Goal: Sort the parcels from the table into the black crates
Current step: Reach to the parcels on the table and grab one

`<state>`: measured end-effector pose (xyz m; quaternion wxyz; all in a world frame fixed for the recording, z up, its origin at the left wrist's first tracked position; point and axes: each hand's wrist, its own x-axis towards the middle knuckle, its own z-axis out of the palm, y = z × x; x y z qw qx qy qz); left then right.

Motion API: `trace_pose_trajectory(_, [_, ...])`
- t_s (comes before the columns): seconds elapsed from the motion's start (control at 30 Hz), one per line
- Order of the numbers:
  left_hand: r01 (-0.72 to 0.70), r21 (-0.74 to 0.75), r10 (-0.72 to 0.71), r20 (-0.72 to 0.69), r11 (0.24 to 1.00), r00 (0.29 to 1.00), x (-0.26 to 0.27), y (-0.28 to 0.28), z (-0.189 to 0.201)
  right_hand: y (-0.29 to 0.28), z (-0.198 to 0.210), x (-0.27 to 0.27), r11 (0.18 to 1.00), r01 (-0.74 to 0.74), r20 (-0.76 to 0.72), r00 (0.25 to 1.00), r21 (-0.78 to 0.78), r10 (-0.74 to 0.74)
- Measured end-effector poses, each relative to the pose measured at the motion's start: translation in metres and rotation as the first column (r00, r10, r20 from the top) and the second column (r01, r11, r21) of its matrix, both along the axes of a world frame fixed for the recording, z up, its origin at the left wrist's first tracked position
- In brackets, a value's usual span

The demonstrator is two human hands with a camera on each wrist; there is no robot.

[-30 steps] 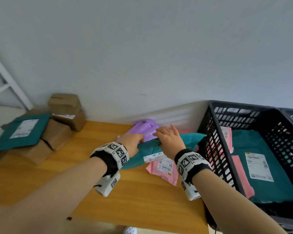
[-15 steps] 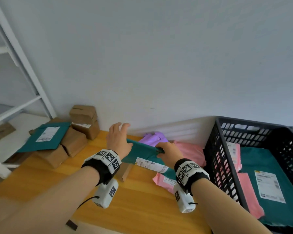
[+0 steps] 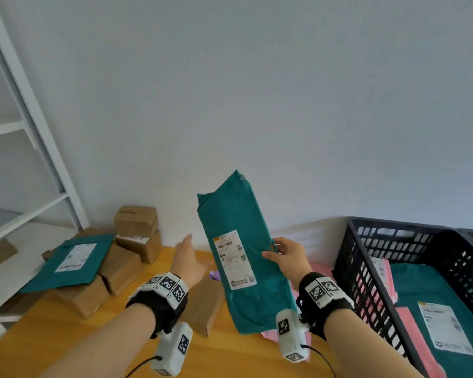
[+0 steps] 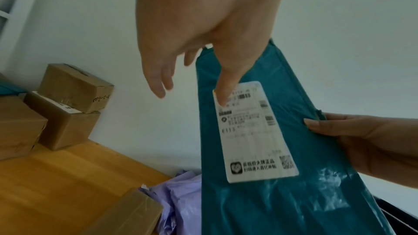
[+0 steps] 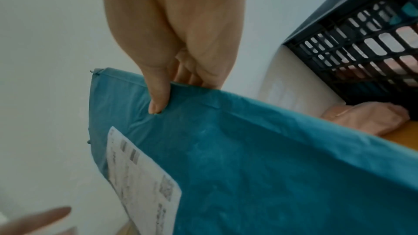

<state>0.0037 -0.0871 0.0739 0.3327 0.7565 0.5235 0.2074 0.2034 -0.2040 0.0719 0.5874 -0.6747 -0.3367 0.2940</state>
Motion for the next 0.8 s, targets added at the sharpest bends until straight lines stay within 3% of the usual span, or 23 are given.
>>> trace_pose_trajectory(0.13, [0.088, -0.181, -0.076, 0.068, 0.98, 0.995, -0.006, 0.01, 0.0, 0.005, 0.007, -0.01, 0.996, 0.006, -0.18, 0.984, 0.091, 0.011])
trace_pose_trajectory(0.3, [0.191, -0.225, -0.147, 0.199, 0.955, 0.969, -0.014, 0.024, 0.003, 0.012, 0.015, -0.019, 0.986, -0.007, -0.301, 0.952, 0.166, 0.057])
trace_pose_trajectory(0.5, [0.176, -0.136, -0.13, 0.295, 0.975, 0.947, -0.027, 0.037, 0.021, 0.027, 0.027, -0.028, 0.981, 0.008, -0.291, 0.955, 0.192, 0.049])
trace_pose_trajectory(0.8, [0.098, 0.009, -0.096, 0.3, 0.995, 0.949, -0.044, 0.062, 0.059, 0.054, 0.058, -0.052, 0.97, 0.008, -0.099, 0.995, 0.242, 0.016])
